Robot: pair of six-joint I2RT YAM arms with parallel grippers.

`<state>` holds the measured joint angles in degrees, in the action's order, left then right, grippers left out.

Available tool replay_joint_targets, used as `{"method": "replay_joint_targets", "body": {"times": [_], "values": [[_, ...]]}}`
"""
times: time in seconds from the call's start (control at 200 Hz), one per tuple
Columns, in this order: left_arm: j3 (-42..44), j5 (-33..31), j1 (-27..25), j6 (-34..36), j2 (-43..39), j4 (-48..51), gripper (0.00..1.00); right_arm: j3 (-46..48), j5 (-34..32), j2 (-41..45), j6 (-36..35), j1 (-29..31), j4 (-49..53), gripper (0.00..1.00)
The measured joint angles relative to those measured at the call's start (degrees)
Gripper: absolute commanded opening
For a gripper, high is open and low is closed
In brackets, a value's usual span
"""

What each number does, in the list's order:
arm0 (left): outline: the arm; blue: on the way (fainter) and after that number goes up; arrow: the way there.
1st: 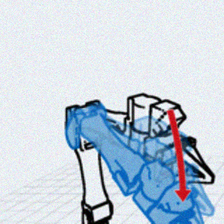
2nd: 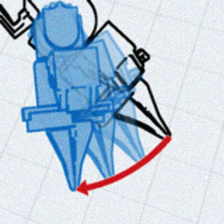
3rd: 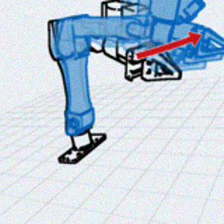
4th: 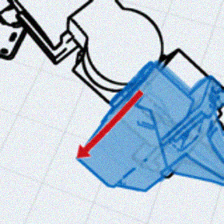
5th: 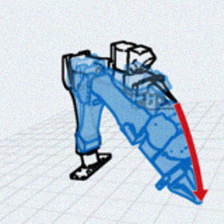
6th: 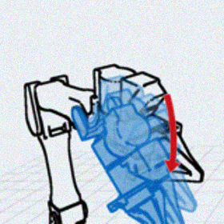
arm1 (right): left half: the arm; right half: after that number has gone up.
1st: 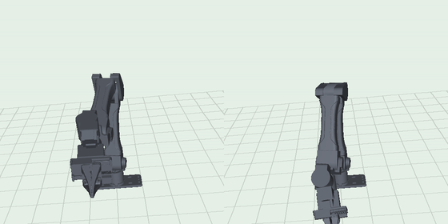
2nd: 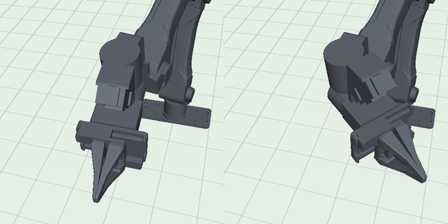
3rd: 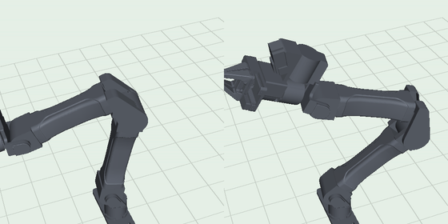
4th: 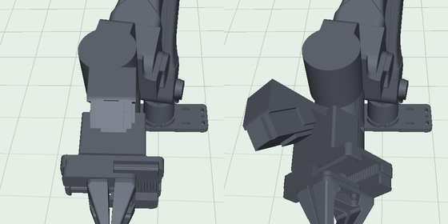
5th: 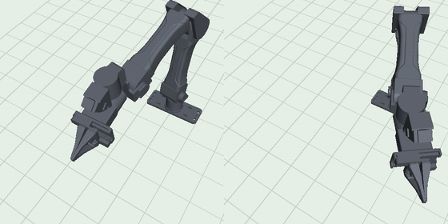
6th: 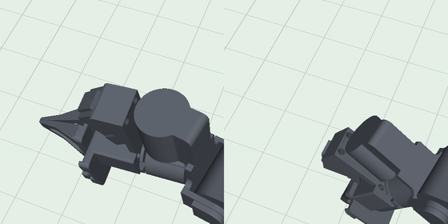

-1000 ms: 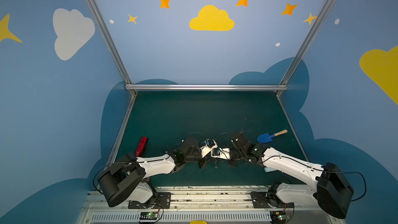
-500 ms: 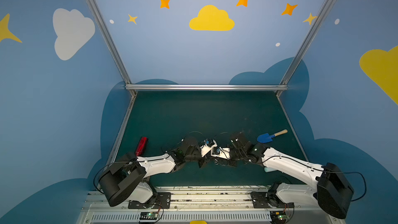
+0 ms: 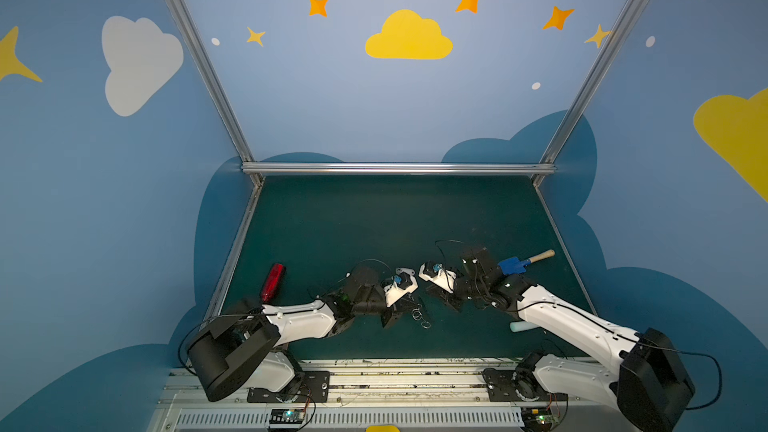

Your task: Put the keys on the keyring

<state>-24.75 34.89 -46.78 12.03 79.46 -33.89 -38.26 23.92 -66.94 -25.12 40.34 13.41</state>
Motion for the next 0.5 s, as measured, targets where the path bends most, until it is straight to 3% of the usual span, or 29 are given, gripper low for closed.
{"method": "replay_joint_targets", "body": {"times": [0.275,0.501], "values": [[0.0,0.0,0.5,1.2,-2.4,-0.2,0.04,1.7,3.8,1.1,9.9,0.0,-5.3,0.1],[0.0,0.1,1.8,1.2,-2.8,-1.5,0.04,5.0,5.1,3.2,13.2,0.0,-7.8,0.1]]}}
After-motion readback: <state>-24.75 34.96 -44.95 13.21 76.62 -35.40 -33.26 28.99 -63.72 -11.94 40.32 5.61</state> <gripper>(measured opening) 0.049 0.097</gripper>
